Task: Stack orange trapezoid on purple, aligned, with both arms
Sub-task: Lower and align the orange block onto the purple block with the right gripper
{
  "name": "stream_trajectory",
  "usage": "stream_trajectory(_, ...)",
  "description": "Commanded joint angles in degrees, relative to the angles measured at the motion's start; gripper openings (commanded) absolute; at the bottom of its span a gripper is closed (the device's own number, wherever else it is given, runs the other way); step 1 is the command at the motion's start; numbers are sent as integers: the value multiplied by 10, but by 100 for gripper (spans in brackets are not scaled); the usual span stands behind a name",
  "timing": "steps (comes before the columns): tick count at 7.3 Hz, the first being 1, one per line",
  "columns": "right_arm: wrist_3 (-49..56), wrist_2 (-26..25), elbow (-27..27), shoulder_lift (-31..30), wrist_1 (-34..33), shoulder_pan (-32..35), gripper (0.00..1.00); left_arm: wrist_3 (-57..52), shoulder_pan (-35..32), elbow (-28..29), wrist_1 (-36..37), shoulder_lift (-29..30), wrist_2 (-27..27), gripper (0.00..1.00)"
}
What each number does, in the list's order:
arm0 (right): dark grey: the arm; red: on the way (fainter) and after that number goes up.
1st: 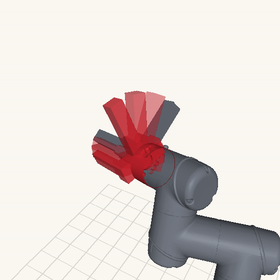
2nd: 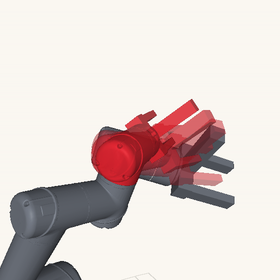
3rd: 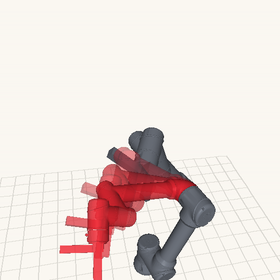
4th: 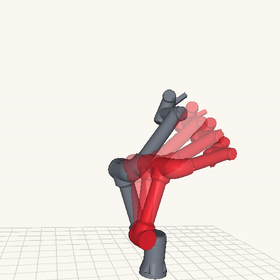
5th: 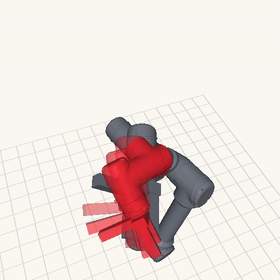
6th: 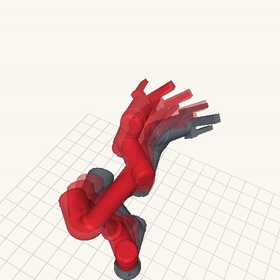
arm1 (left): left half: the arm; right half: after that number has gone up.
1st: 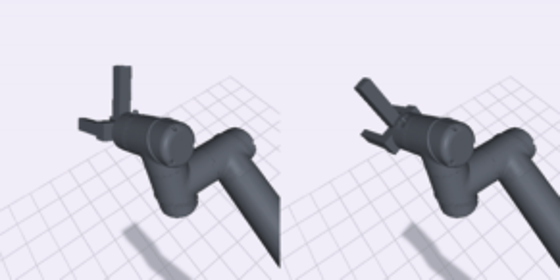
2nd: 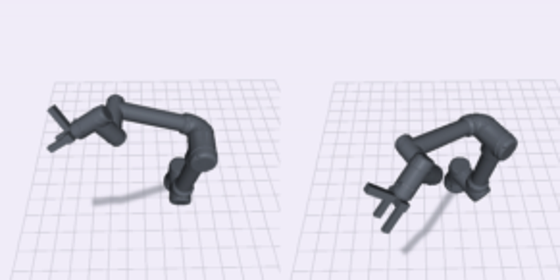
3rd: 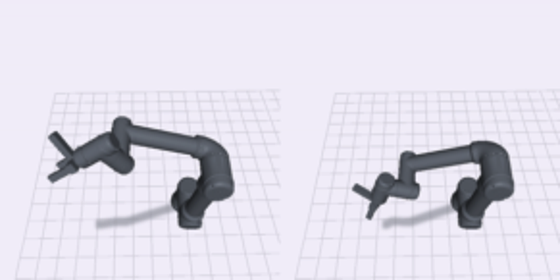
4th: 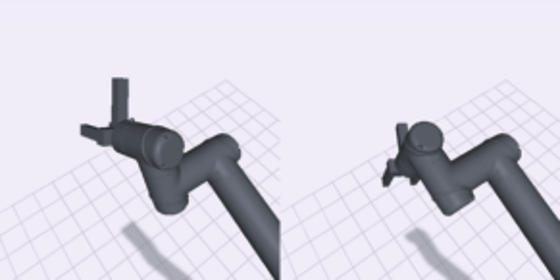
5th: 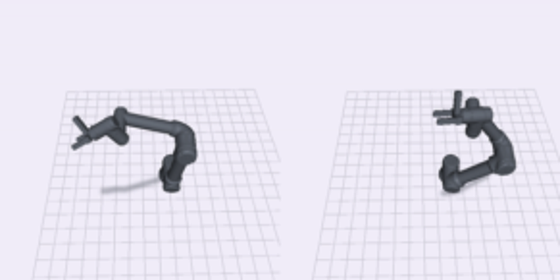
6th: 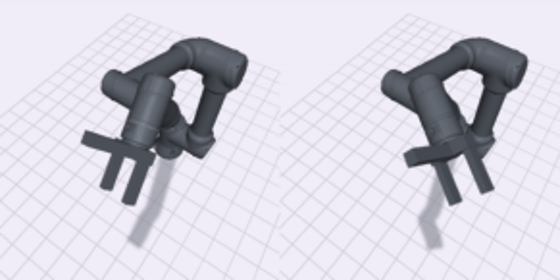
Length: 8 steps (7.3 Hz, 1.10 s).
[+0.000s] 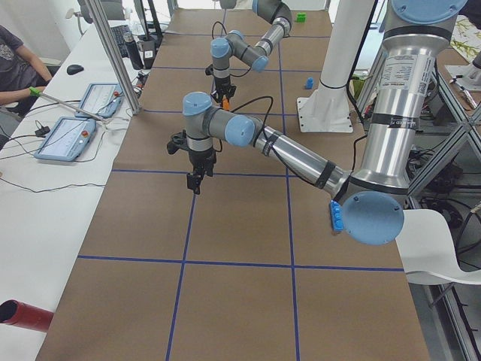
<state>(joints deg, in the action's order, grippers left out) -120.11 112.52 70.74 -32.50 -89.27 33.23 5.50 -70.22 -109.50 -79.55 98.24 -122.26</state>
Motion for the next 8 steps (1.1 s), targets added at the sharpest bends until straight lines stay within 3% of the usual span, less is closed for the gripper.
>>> stream_trajectory(1,0,-9,-12,0,17,-7,0,0,0,0,0,0,0,100)
stream_trajectory(5,4,-20,-16,0,38,-11,0,1,0,1,0,0,0,100)
stream_trajectory(6,14,-20,-15,0,46,-11,96,2,1,1,0,0,0,100)
stream_trajectory(8,22,-13,3,2,42,-2,100,2,0,1,0,0,0,100)
